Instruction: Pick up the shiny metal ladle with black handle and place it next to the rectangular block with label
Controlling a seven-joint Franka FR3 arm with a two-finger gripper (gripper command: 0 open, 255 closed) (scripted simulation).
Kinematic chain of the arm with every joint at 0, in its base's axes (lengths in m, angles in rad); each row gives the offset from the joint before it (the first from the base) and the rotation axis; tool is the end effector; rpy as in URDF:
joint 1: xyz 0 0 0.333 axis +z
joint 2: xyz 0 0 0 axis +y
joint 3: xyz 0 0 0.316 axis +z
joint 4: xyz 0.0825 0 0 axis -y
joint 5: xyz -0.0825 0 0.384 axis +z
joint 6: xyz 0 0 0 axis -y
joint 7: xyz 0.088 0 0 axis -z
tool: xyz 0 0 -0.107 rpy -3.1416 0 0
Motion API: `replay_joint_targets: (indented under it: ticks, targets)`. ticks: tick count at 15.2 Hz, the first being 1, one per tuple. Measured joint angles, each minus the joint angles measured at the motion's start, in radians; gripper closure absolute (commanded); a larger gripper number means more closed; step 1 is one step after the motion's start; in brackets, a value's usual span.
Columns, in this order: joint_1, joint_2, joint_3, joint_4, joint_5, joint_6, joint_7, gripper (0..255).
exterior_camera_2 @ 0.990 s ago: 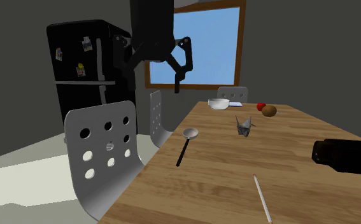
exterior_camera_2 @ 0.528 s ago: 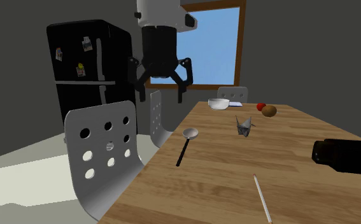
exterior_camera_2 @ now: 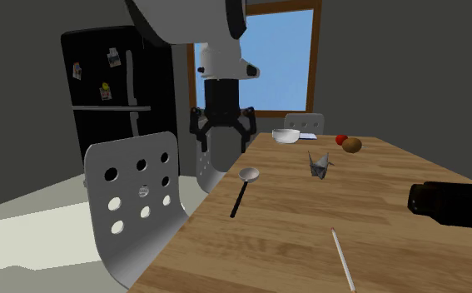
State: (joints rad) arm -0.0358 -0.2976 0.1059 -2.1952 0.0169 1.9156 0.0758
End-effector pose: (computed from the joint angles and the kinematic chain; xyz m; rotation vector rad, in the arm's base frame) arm 0.4651 0.0371 0.5079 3.1275 -0.0245 0.0274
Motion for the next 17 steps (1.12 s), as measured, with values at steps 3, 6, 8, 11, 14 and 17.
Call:
replay_joint_targets:
  ticks: [3, 6, 8, 11, 14, 17]
  targets:
    - [-0.009, 0.133, 0.008, 0.077, -0.026, 0.029, 0.03, 0]
    - [-0.015, 0.265, 0.011, 0.169, -0.055, 0.042, 0.059, 0]
    - [-0.018, 0.352, 0.008, 0.236, -0.074, 0.045, 0.074, 0]
    - [-0.016, 0.475, 0.004, 0.34, -0.1, 0.035, 0.102, 0]
    - [-0.014, 0.61, -0.006, 0.464, -0.123, 0.019, 0.121, 0]
    - [-0.005, 0.696, -0.01, 0.548, -0.136, 0.003, 0.14, 0]
